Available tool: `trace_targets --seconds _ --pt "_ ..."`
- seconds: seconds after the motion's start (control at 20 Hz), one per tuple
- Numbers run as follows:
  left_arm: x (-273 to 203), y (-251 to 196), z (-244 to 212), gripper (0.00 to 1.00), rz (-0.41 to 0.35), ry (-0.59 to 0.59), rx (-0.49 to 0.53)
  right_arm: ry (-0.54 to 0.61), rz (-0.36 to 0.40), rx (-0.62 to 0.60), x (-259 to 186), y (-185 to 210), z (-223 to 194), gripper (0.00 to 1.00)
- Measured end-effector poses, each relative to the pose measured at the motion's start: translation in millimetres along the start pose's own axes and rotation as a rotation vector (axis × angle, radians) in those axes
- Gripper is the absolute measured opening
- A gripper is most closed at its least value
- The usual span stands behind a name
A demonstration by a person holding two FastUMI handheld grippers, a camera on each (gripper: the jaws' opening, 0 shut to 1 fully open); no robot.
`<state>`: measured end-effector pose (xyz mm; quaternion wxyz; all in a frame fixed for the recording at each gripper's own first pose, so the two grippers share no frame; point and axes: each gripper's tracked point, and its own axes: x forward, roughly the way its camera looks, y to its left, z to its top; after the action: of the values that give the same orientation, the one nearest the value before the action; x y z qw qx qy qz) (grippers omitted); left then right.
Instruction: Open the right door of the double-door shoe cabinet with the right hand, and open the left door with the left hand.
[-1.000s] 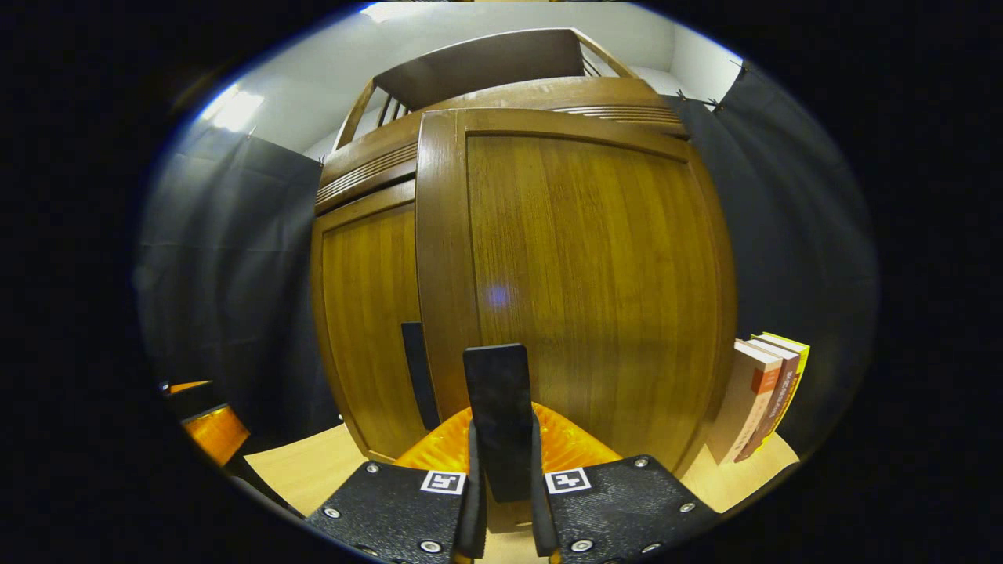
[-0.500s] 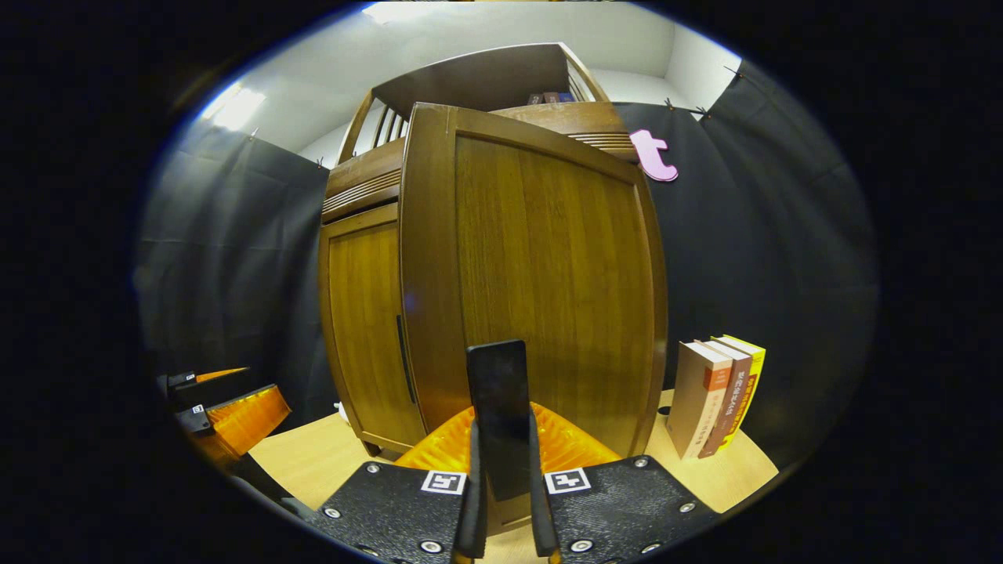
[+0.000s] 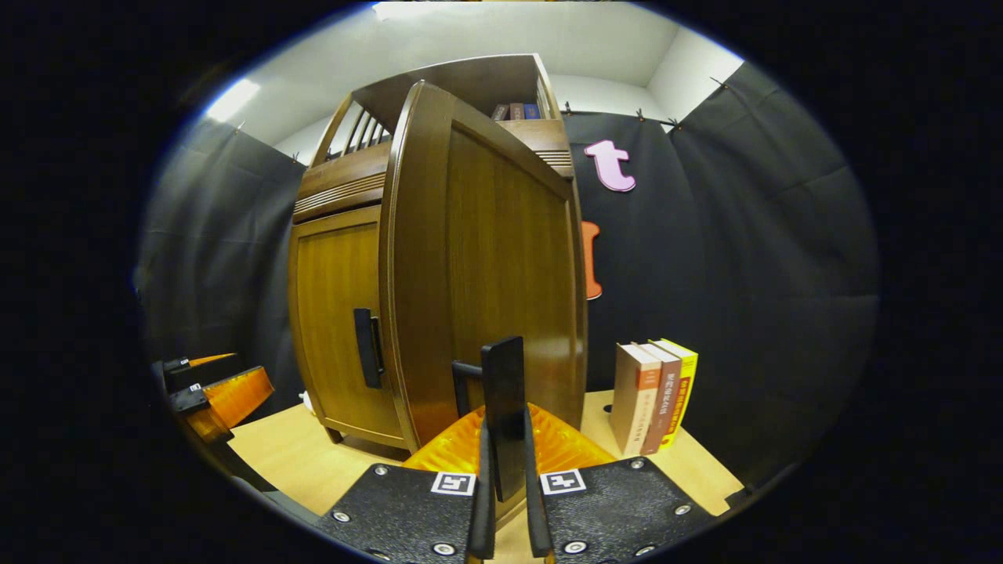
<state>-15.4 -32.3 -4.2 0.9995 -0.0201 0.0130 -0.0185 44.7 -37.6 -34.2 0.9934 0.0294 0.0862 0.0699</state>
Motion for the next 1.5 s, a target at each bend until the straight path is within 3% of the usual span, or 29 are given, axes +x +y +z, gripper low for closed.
trace_targets --seconds 0.2,0.35,1.1,1.45,1.5 --pt "0.2 -6.0 1.8 0.94 -0.011 -0.005 0.015 0.012 -0.095 0.013 -7.6 -38.5 1.2 0.08" --pt "-0.9 -10.6 -0.4 0.94 -0.024 -0.004 0.016 0.016 -0.12 0.004 -11.7 -68.1 1.8 0.04" --pt "-17.8 -57.3 -7.7 0.96 -0.057 0.022 0.026 -0.001 0.06 0.032 -12.2 -123.9 3.8 0.0" --pt "-22.2 -81.4 -14.0 0.99 -0.035 0.02 0.007 0.013 0.101 0.013 -15.4 -130.8 2.0 0.01" --pt "-23.2 -81.6 -14.6 0.95 -0.029 0.019 0.009 0.01 0.1 -0.001 -19.0 -134.1 1.7 0.02"
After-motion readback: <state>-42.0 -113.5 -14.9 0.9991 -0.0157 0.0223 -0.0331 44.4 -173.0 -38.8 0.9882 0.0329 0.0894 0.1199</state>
